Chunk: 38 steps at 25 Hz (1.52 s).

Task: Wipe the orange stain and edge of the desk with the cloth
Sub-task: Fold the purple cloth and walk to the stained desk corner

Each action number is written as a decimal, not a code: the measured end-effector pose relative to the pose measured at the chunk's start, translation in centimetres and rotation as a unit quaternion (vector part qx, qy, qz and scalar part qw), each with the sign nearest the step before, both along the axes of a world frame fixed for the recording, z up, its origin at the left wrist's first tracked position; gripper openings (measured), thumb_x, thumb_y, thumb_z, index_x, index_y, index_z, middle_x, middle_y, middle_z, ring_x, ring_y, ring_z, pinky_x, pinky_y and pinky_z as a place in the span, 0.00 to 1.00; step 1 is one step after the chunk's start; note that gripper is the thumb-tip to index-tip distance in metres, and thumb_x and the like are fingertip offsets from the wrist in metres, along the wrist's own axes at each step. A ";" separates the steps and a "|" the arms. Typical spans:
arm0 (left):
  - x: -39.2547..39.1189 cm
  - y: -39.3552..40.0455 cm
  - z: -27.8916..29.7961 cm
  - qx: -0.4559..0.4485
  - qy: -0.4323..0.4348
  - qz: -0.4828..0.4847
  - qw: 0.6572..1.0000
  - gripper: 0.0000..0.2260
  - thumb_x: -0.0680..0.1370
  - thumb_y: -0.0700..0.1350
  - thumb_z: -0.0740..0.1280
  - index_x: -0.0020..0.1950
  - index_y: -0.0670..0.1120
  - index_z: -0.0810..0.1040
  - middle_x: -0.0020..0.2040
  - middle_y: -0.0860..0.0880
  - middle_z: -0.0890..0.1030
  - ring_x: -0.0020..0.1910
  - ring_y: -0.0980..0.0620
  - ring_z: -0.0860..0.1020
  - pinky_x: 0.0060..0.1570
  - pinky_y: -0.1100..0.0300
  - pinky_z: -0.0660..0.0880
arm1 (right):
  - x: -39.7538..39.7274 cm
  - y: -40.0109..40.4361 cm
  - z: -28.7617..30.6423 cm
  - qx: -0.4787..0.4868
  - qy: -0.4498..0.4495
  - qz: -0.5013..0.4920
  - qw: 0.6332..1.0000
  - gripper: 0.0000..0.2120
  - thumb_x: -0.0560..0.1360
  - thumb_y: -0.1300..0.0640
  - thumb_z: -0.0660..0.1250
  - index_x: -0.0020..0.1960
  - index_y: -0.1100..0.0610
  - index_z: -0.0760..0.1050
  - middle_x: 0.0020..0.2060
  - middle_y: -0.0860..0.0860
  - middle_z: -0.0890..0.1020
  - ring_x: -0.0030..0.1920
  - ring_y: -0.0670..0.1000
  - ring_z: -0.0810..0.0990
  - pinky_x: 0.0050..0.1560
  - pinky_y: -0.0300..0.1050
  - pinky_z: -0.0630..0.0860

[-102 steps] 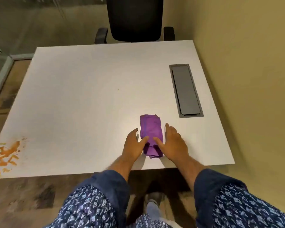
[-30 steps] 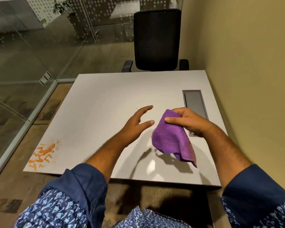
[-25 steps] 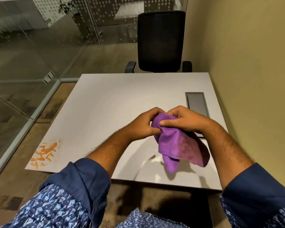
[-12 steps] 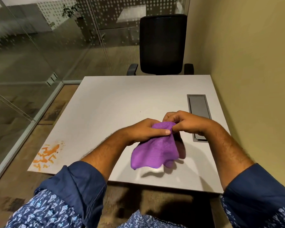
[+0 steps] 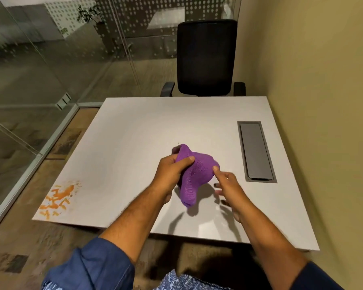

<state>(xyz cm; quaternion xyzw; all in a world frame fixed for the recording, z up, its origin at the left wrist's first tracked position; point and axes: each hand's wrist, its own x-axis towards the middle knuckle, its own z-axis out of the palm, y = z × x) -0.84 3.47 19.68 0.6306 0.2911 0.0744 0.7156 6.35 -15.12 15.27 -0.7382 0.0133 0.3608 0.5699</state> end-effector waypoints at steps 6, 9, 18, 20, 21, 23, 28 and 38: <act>-2.6 -1.0 -0.6 -0.010 -0.098 0.013 0.995 0.11 0.76 0.46 0.77 0.58 0.47 0.89 0.55 0.43 0.90 0.55 0.46 0.88 0.53 0.55 0.85 | 0.5 2.2 -0.4 0.194 -0.001 -0.076 0.978 0.30 0.80 0.46 0.74 0.79 0.44 0.68 0.60 0.50 0.89 0.65 0.50 0.84 0.66 0.50 0.77; -4.0 -0.3 -0.3 0.011 -0.129 0.020 0.991 0.13 0.75 0.46 0.78 0.60 0.49 0.88 0.57 0.45 0.89 0.56 0.48 0.88 0.52 0.57 0.85 | 0.0 3.3 0.5 0.186 -0.030 -0.050 0.981 0.16 0.80 0.50 0.75 0.67 0.49 0.80 0.53 0.45 0.90 0.55 0.43 0.88 0.47 0.34 0.79; -10.2 5.0 1.0 -0.007 -0.111 0.117 0.987 0.12 0.82 0.57 0.69 0.55 0.53 0.89 0.53 0.51 0.90 0.52 0.55 0.88 0.48 0.63 0.83 | -5.2 9.4 3.5 0.152 -0.034 -0.084 0.984 0.15 0.79 0.61 0.75 0.61 0.55 0.73 0.47 0.55 0.84 0.42 0.50 0.83 0.42 0.42 0.82; -12.0 7.0 1.1 -0.054 -0.085 0.171 0.980 0.16 0.86 0.54 0.64 0.46 0.51 0.89 0.46 0.49 0.88 0.44 0.53 0.86 0.41 0.62 0.81 | -7.0 11.5 3.8 0.159 0.013 -0.046 0.986 0.06 0.80 0.59 0.74 0.53 0.53 0.78 0.47 0.53 0.85 0.43 0.50 0.83 0.42 0.43 0.81; -13.2 8.2 1.3 -0.067 -0.073 0.189 0.977 0.14 0.85 0.52 0.66 0.46 0.50 0.87 0.44 0.46 0.85 0.43 0.50 0.83 0.40 0.60 0.79 | -8.1 12.7 3.9 0.164 0.055 -0.027 0.985 0.03 0.80 0.55 0.74 0.50 0.51 0.81 0.47 0.51 0.86 0.42 0.50 0.83 0.43 0.45 0.81; -15.9 10.8 1.4 -0.082 -0.064 0.208 0.972 0.09 0.83 0.47 0.70 0.46 0.46 0.85 0.43 0.42 0.81 0.44 0.46 0.80 0.41 0.57 0.77 | -10.5 15.2 3.9 0.166 0.124 0.004 0.978 0.07 0.80 0.47 0.74 0.49 0.49 0.85 0.46 0.50 0.87 0.40 0.49 0.83 0.47 0.47 0.80; -23.0 17.3 0.5 -0.099 -0.082 0.261 0.957 0.11 0.81 0.50 0.74 0.49 0.43 0.79 0.43 0.42 0.80 0.46 0.45 0.79 0.45 0.53 0.76 | -16.0 21.0 2.8 0.176 0.125 0.063 0.974 0.10 0.77 0.53 0.77 0.58 0.51 0.84 0.47 0.53 0.84 0.41 0.51 0.81 0.46 0.49 0.75; -33.9 25.1 -1.4 -0.098 -0.088 0.200 0.971 0.31 0.76 0.25 0.69 0.65 0.59 0.85 0.63 0.54 0.87 0.57 0.52 0.88 0.46 0.58 0.85 | -22.7 28.8 4.6 0.213 -0.100 0.117 0.965 0.29 0.70 0.83 0.67 0.58 0.54 0.87 0.57 0.54 0.89 0.59 0.53 0.88 0.54 0.41 0.85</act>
